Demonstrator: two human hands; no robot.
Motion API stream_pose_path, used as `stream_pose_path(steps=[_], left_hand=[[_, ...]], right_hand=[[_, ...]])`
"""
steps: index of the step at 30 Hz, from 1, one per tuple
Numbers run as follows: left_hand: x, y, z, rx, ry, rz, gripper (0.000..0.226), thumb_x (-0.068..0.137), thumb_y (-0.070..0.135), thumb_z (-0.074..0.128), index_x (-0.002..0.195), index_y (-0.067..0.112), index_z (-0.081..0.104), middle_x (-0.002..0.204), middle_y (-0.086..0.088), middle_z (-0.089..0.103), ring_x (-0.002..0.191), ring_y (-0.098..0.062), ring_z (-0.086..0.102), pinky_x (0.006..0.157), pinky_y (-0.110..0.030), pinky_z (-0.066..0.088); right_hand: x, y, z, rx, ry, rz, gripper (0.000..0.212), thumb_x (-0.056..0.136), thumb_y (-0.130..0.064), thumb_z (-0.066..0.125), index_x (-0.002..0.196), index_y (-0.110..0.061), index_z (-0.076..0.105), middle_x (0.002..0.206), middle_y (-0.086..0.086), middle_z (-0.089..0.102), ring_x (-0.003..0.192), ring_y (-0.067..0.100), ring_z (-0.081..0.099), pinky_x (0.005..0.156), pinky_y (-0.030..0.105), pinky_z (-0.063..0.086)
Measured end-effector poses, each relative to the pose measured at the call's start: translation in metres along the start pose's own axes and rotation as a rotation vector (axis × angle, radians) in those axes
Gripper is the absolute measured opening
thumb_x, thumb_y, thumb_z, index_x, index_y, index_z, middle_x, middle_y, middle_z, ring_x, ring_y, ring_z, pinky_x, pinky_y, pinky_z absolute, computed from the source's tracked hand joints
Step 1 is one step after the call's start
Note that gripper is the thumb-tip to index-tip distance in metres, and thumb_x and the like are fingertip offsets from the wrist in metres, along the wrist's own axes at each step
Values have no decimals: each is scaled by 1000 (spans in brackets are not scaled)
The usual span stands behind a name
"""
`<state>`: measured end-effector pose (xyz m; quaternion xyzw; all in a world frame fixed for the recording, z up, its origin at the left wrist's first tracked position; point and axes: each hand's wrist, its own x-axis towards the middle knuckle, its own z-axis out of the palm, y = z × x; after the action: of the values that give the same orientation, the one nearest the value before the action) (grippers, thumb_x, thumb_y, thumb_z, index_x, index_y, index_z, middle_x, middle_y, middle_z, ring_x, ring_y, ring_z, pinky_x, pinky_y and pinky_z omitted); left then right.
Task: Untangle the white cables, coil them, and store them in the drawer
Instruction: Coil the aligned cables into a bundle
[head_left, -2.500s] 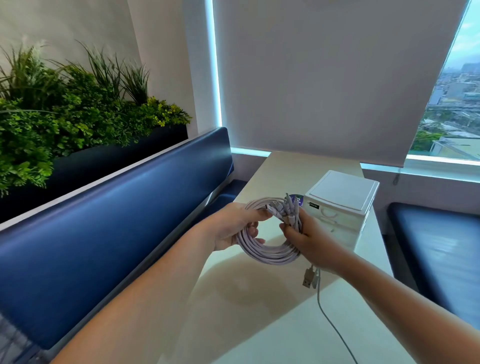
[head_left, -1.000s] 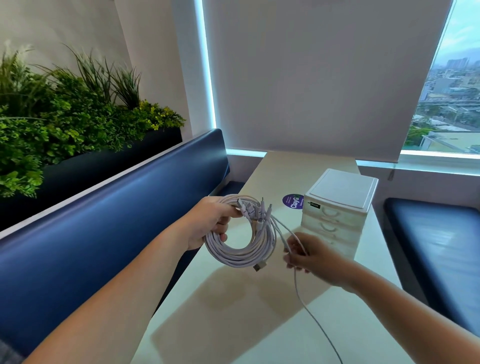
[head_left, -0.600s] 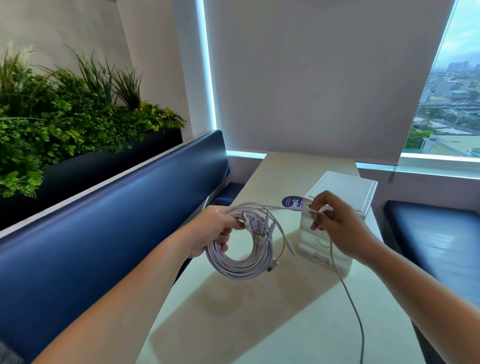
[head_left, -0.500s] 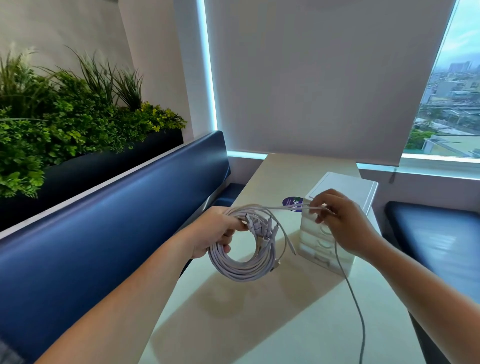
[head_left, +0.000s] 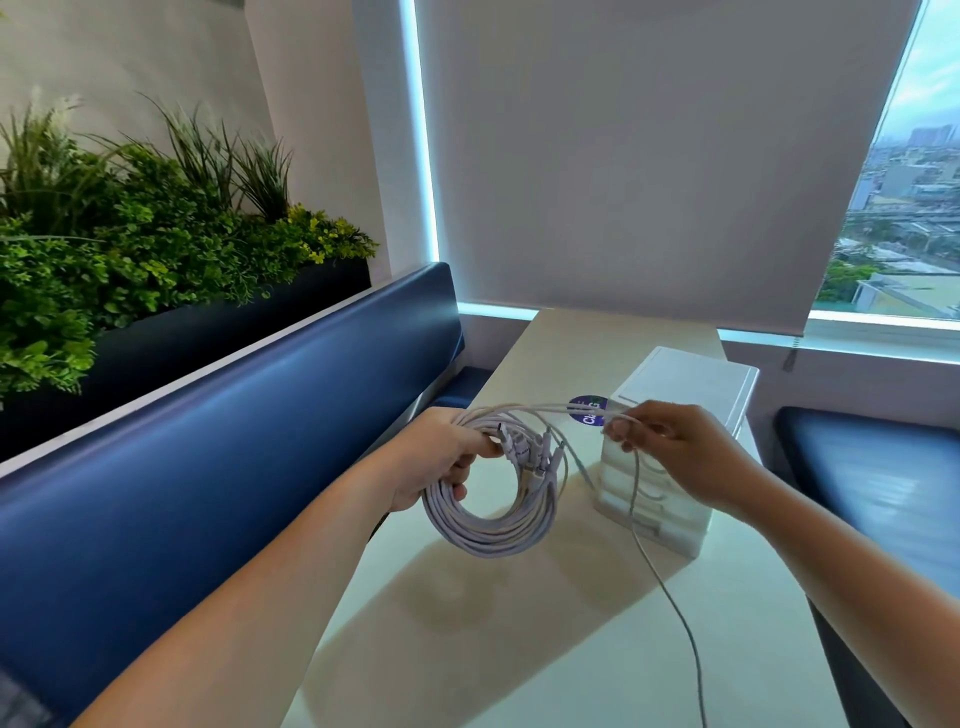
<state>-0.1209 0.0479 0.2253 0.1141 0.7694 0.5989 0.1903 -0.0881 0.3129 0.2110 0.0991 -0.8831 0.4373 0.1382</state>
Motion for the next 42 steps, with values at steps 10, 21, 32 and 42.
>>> stream_pose_path(steps=[10,21,32,42], left_hand=[[-1,-5,0,17,-58,-30,21,90,4,61,79,12,45,58,0,25,48,-14,21,48,-26,33],[4,-6,4,25,-107,-15,11,90,3,60,88,9,51,57,1,26,47,-13,22,47,-26,33],[5,-10,5,113,-121,-22,9,89,2,61,86,6,53,52,0,34,42,-12,30,48,-27,39],[7,-6,1,81,-135,0,39,89,3,60,123,-12,50,56,0,32,43,-11,28,46,-26,40]], right_hand=[[3,0,-6,98,-144,85,33,94,-35,48,81,-11,68,88,-7,64,74,4,56,67,15,42],[4,-14,28,145,-266,-4,13,87,-20,67,97,-26,62,77,-13,53,54,5,46,54,21,41],[14,-23,34,76,-247,-77,15,97,-21,47,83,-25,47,69,-10,50,61,11,49,64,36,47],[9,-25,27,24,-380,47,34,97,-38,48,68,-21,54,56,-10,50,50,9,41,54,24,34]])
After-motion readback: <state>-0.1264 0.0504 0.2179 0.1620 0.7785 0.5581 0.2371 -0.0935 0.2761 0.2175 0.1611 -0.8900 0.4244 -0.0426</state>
